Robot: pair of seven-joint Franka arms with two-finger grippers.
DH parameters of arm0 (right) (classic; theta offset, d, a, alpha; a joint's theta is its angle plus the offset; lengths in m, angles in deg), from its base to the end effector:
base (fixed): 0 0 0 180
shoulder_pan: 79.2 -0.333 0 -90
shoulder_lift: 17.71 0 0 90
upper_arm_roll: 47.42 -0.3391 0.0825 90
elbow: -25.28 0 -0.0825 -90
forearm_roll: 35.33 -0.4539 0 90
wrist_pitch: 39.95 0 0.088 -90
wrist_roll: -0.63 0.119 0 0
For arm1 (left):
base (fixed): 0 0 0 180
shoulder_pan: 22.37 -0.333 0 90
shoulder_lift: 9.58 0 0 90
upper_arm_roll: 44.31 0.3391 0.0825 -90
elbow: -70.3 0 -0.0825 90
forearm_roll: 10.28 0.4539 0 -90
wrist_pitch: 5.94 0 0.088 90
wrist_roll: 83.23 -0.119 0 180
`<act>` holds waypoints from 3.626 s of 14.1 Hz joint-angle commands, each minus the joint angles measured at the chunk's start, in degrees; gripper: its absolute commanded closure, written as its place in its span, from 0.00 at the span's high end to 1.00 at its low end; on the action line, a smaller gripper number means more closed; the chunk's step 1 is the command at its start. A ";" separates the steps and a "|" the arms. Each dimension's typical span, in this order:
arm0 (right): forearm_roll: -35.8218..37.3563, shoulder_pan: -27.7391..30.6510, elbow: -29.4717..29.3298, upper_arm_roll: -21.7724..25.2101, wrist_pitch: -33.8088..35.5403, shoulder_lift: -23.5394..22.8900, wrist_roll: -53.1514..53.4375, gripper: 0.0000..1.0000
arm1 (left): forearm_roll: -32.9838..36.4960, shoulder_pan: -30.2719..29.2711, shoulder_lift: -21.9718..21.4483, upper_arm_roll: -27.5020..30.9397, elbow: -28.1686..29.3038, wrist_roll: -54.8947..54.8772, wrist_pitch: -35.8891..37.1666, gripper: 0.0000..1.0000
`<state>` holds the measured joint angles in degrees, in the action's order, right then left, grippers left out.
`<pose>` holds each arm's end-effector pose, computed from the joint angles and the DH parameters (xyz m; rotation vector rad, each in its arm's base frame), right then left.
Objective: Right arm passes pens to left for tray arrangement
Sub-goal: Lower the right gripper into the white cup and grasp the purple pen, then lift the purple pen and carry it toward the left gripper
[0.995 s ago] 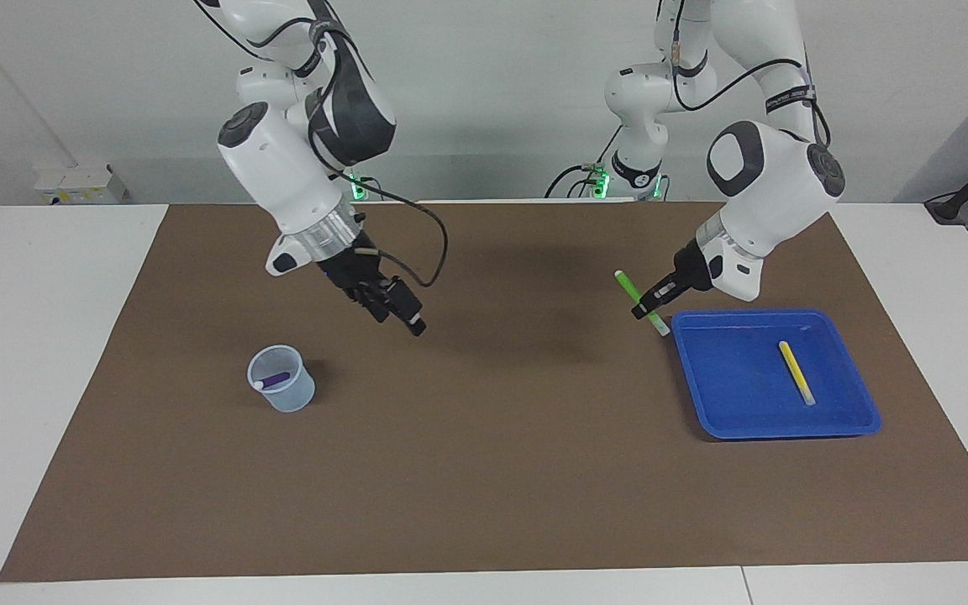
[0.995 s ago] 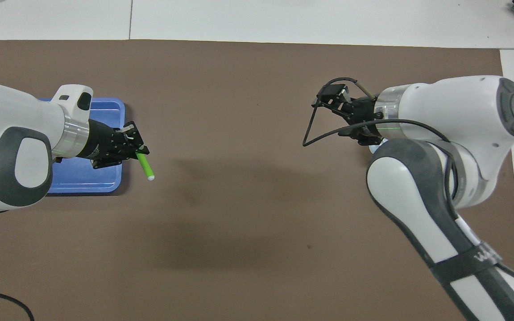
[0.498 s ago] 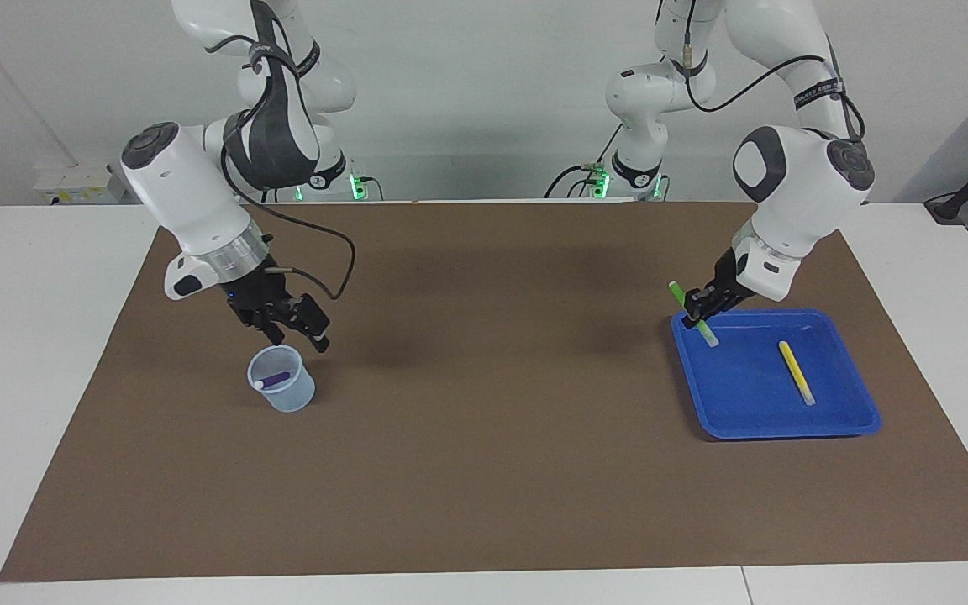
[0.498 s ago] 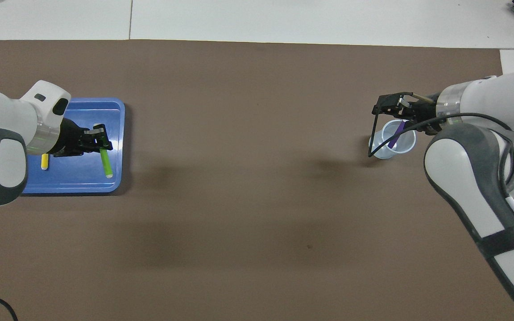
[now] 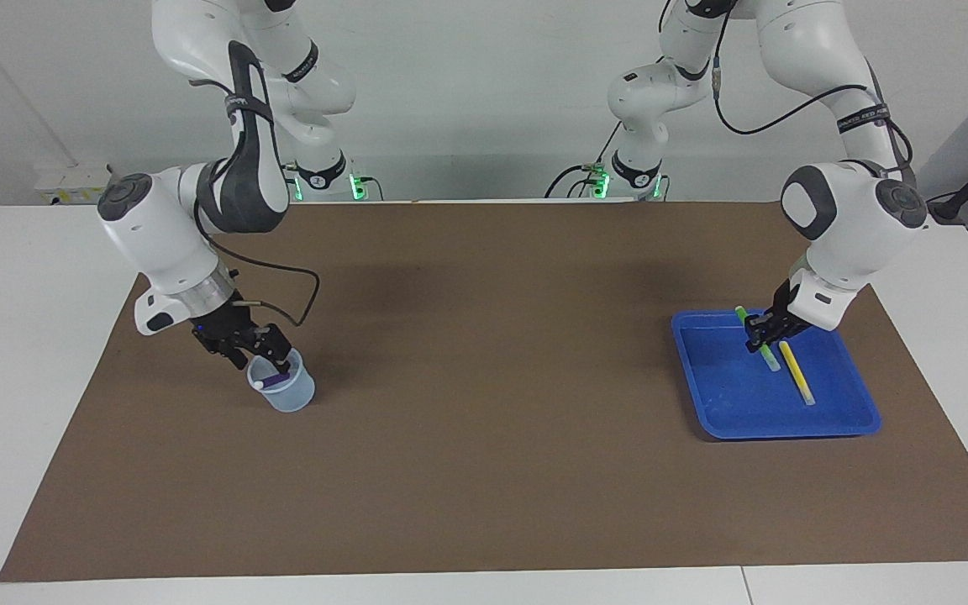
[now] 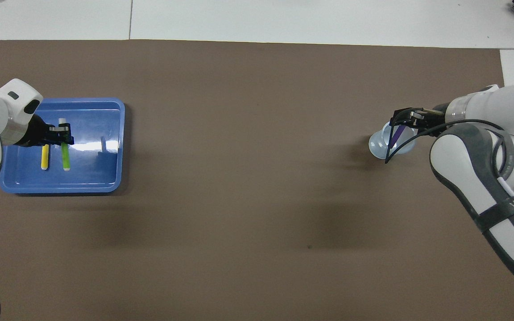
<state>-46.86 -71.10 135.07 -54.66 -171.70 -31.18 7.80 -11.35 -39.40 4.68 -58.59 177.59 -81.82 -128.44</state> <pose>0.6889 -0.0075 0.3608 -2.9116 0.3939 -0.2027 0.6821 0.0386 0.3617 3.0619 0.1387 0.0381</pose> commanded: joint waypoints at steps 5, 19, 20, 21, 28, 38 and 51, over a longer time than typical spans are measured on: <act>4.41 -0.28 0.33 -0.93 -3.96 -1.74 -0.23 0.48 | 6.53 -1.78 8.76 -0.48 -8.95 -4.58 -0.80 0.00; 4.50 0.07 -0.02 -0.85 -3.26 -1.74 -0.23 0.00 | 7.05 -3.01 8.06 -0.39 1.68 -5.28 -10.47 0.00; 4.50 0.07 -0.02 -0.93 -3.08 -1.74 -0.32 0.00 | 7.14 -3.36 8.06 -0.39 1.78 -5.28 -10.56 0.00; 4.50 0.07 -0.19 -0.85 -2.90 -1.65 -0.32 0.00 | 7.14 -3.37 8.06 -0.39 1.78 -5.28 -10.48 0.00; 6.96 -0.45 -5.82 -0.85 9.30 2.73 -0.05 0.00 | 7.05 -3.54 7.79 -0.39 1.78 -5.02 -10.21 0.26; 9.51 -5.45 -19.00 -1.55 23.12 7.14 9.14 0.00 | 7.05 -3.63 7.79 -0.39 1.78 -5.02 -10.12 0.46; 10.04 -24.35 -18.48 -1.55 12.75 7.14 54.15 0.00 | 7.05 -3.54 7.79 -0.39 1.34 -5.10 -16.28 1.00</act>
<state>-37.73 -94.09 116.89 -56.25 -157.17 -23.66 57.13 -5.32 -42.26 13.63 -58.60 177.95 -86.61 -143.49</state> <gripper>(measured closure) 0.828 0.000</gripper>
